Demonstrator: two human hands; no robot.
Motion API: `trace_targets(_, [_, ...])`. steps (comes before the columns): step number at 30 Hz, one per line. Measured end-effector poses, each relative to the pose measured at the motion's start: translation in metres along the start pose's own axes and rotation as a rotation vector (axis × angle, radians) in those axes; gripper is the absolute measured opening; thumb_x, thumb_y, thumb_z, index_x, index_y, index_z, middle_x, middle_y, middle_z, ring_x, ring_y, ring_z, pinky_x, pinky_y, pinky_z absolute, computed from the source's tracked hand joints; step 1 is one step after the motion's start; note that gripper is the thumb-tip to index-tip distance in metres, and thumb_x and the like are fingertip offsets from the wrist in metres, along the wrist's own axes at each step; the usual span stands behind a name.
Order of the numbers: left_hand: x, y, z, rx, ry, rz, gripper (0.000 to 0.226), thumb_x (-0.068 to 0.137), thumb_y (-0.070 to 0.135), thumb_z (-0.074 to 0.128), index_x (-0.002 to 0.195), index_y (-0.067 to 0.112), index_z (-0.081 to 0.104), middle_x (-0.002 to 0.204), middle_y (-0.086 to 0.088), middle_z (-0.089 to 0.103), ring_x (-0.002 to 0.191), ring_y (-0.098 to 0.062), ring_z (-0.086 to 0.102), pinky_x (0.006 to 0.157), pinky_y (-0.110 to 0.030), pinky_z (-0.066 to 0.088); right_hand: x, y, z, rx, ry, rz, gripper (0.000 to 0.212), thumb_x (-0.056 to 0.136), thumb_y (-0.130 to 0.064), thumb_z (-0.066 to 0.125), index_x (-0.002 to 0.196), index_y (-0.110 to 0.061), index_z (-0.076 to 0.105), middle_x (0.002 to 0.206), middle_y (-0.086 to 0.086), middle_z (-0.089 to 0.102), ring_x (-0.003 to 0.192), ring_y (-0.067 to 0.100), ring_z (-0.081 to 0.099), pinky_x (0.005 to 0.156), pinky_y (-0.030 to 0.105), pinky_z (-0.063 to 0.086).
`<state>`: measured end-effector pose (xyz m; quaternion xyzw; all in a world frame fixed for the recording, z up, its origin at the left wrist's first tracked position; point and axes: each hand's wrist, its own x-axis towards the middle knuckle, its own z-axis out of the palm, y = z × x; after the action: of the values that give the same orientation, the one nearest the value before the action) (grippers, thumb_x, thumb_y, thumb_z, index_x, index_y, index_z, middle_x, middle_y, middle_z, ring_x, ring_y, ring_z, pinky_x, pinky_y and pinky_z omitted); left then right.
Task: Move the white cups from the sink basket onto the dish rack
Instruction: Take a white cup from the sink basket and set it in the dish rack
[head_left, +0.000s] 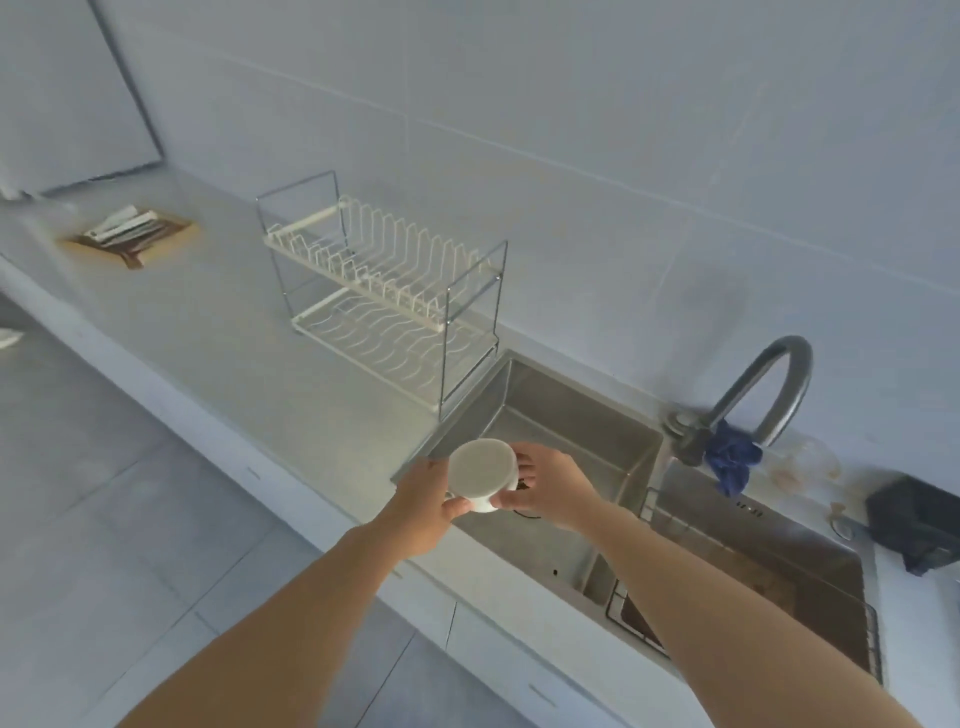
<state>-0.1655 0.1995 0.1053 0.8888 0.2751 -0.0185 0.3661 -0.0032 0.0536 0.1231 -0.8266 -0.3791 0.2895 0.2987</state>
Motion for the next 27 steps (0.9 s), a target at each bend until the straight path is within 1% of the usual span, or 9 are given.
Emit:
trace_targets(5, [0.001, -0.075, -0.070, 0.081, 0.028, -0.014, 0.047, 0.093, 0.035, 0.064, 0.129, 0.010, 0.047, 0.118, -0.011, 0.045, 0.109, -0.031, 0.056, 0.097, -0.041, 0.048, 0.046, -0.071, 0.059, 0.003, 0.008, -0.006, 0.076, 0.065, -0.034, 0.093, 0.134, -0.023, 0.063, 0.120, -0.010, 0.073, 0.108, 0.008, 0.068, 0.101, 0.037, 0.053])
trace_targets(10, [0.010, -0.138, -0.137, 0.135, 0.048, -0.003, 0.043, 0.092, 0.037, 0.065, 0.124, 0.013, 0.048, 0.114, -0.008, 0.045, 0.104, -0.030, 0.056, 0.093, -0.039, 0.049, 0.090, -0.133, 0.108, 0.027, 0.029, 0.007, 0.079, 0.064, -0.035, 0.093, 0.135, -0.022, 0.059, 0.124, -0.008, 0.071, 0.112, 0.009, 0.066, 0.102, 0.033, 0.052])
trace_targets(12, [0.013, -0.156, -0.159, 0.143, 0.051, -0.006, 0.043, 0.092, 0.037, 0.065, 0.123, 0.014, 0.047, 0.114, -0.008, 0.045, 0.104, -0.031, 0.056, 0.092, -0.040, 0.049, 0.104, -0.152, 0.122, 0.031, 0.032, 0.009, 0.078, 0.065, -0.034, 0.093, 0.135, -0.021, 0.059, 0.124, -0.007, 0.071, 0.113, 0.009, 0.066, 0.102, 0.033, 0.052])
trace_targets(17, [0.027, -0.187, -0.198, 0.130, 0.039, -0.015, 0.044, 0.094, 0.037, 0.062, 0.128, 0.016, 0.045, 0.119, -0.008, 0.043, 0.109, -0.032, 0.051, 0.095, -0.039, 0.045, 0.138, -0.190, 0.140, 0.012, 0.048, -0.005, 0.077, 0.066, -0.033, 0.093, 0.134, -0.023, 0.059, 0.123, -0.007, 0.071, 0.110, 0.009, 0.066, 0.100, 0.033, 0.053])
trace_targets(21, [0.049, -0.202, -0.220, 0.108, 0.047, -0.025, 0.044, 0.094, 0.038, 0.061, 0.130, 0.016, 0.044, 0.120, -0.007, 0.043, 0.112, -0.032, 0.049, 0.096, -0.038, 0.043, 0.170, -0.206, 0.141, 0.035, 0.057, -0.004, 0.077, 0.066, -0.030, 0.094, 0.134, -0.020, 0.060, 0.121, -0.007, 0.071, 0.108, 0.009, 0.066, 0.095, 0.026, 0.052])
trace_targets(23, [0.063, -0.207, -0.230, 0.095, 0.043, -0.029, 0.044, 0.094, 0.038, 0.060, 0.130, 0.016, 0.046, 0.120, -0.007, 0.043, 0.113, -0.032, 0.049, 0.098, -0.039, 0.043, 0.187, -0.210, 0.140, 0.064, 0.056, -0.006, 0.076, 0.067, -0.027, 0.094, 0.134, -0.019, 0.061, 0.121, -0.006, 0.071, 0.108, 0.010, 0.067, 0.095, 0.025, 0.052])
trace_targets(27, [0.099, -0.217, -0.248, 0.064, 0.023, -0.036, 0.042, 0.095, 0.038, 0.060, 0.128, 0.016, 0.048, 0.118, -0.007, 0.044, 0.114, -0.031, 0.049, 0.098, -0.040, 0.044, 0.227, -0.211, 0.138, 0.155, 0.063, 0.005, 0.069, 0.068, -0.020, 0.094, 0.130, -0.021, 0.064, 0.118, -0.005, 0.073, 0.109, 0.012, 0.068, 0.102, 0.035, 0.053])
